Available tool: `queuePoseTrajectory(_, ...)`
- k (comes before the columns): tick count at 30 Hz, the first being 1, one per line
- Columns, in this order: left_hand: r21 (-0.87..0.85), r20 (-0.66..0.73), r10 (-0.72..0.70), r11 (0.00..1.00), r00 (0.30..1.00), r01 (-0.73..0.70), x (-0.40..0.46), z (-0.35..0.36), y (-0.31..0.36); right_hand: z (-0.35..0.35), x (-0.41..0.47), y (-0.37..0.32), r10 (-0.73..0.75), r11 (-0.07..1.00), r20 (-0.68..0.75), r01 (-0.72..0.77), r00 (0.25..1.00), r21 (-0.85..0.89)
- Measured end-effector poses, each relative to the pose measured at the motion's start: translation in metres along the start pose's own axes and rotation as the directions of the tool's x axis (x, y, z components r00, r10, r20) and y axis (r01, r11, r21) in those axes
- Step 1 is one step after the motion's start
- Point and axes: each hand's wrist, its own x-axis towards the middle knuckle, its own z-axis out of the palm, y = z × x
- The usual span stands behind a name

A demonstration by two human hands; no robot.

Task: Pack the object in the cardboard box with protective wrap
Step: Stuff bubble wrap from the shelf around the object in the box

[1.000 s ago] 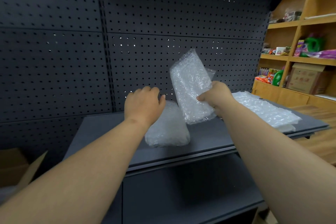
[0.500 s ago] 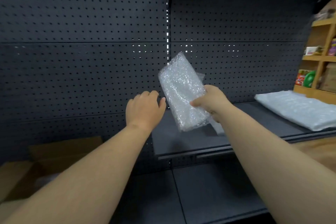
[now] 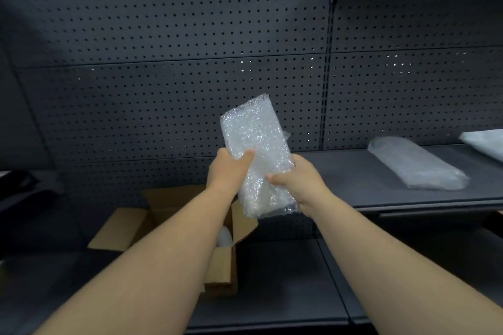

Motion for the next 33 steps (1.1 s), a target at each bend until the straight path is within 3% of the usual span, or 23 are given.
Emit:
queuePoseTrajectory(3, -0.055, -0.001, -0.045, 0.997, 0.999, 0.045, -0.002, -0.010, -0.007, 0.012, -0.002, 0.003, 0.019, 0.999, 0.047, -0.020, 0.999, 0.034)
queuePoseTrajectory(8, -0.302, 0.033, -0.143, 0.942, 0.989, 0.146, -0.011, -0.029, -0.019, 0.029, -0.008, 0.011, 0.059, 0.995, 0.150, -0.070, 0.987, 0.070)
queuePoseTrajectory(13, -0.421, 0.090, -0.184, 0.884, 0.979, 0.205, -0.015, -0.050, -0.035, 0.046, -0.008, 0.021, 0.159, 0.970, 0.207, -0.191, 0.965, 0.148)
queuePoseTrajectory(19, -0.427, 0.163, -0.161, 0.878, 0.973, 0.217, -0.008, -0.082, -0.058, 0.080, 0.000, 0.018, 0.274, 0.884, 0.252, -0.346, 0.928, 0.314)
queuePoseTrajectory(33, -0.425, 0.343, -0.107, 0.868, 0.933, 0.256, 0.042, -0.232, -0.148, 0.240, -0.020, -0.004, 0.319, 0.854, 0.355, -0.429, 0.879, 0.293)
